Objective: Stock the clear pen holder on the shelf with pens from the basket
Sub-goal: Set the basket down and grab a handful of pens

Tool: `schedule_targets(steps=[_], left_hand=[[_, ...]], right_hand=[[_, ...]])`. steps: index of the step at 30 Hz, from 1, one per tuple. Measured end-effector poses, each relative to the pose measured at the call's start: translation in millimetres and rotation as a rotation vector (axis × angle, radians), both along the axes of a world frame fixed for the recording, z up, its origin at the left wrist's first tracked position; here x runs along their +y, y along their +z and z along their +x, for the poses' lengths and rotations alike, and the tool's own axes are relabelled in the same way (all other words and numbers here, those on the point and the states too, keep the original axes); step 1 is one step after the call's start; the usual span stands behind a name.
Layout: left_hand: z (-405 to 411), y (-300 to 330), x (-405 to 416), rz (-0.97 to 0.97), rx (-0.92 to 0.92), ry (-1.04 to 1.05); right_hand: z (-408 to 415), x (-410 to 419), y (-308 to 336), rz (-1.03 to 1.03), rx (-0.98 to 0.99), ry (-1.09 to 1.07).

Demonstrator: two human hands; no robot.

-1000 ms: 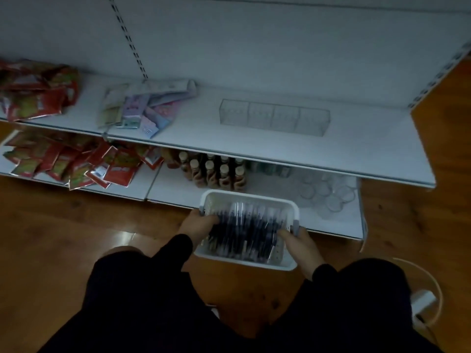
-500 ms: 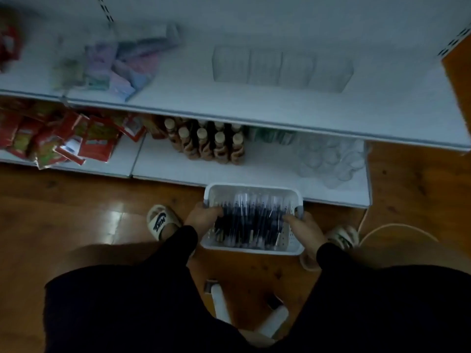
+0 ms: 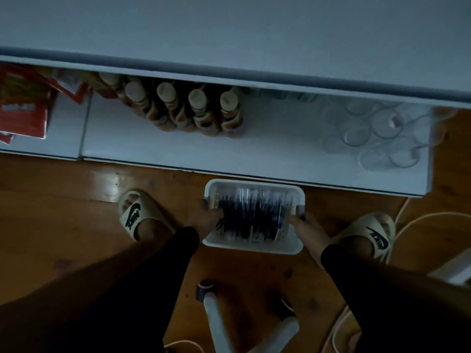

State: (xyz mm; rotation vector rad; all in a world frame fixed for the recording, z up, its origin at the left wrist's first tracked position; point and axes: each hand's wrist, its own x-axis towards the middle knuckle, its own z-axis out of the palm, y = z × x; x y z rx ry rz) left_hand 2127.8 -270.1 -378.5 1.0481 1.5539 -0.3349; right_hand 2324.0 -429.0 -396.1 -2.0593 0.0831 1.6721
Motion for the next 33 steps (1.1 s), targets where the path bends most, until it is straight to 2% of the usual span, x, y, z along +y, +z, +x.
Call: schedule_targets(steps=[5,12,14,16,17,19,22,25,29,33], left_hand=[[-6,-31,1,-0.068,-0.031,-0.031],[-5,-29,-2,0.026,-0.002,-0.148],[0,-28,-4,0.24,0.047,-0.242],[7,-23,-6,0.462,0.068,-0.311],[12,-21,-7,0.497,0.036,-0.329],[22,-21,-11,0.475,-0.042,-0.432],[30,-35,-17,0.333,-0.04,-0.551],[31,-55,-21,0.211,0.038,-0.554],[31,-76,-26,0.145,0.117,-0.542],[36,-85,-29,0.107,0.212,-0.507]], right_hand=[[2,-7,-31,-0.011,0.088,0.001],[0,-9,-39,-0.066,0.054,0.009],[-1,-4,-31,-0.067,-0.065,0.061],[-2,0,-22,-0.055,-0.315,0.153],[-3,3,-15,-0.033,-0.429,0.172],[-6,8,-4,0.024,-0.496,0.193],[-14,17,5,0.098,-0.429,0.247],[-21,29,-1,0.111,-0.308,0.297],[-29,37,-21,0.056,-0.123,0.347],[-38,43,-42,-0.022,0.048,0.239]])
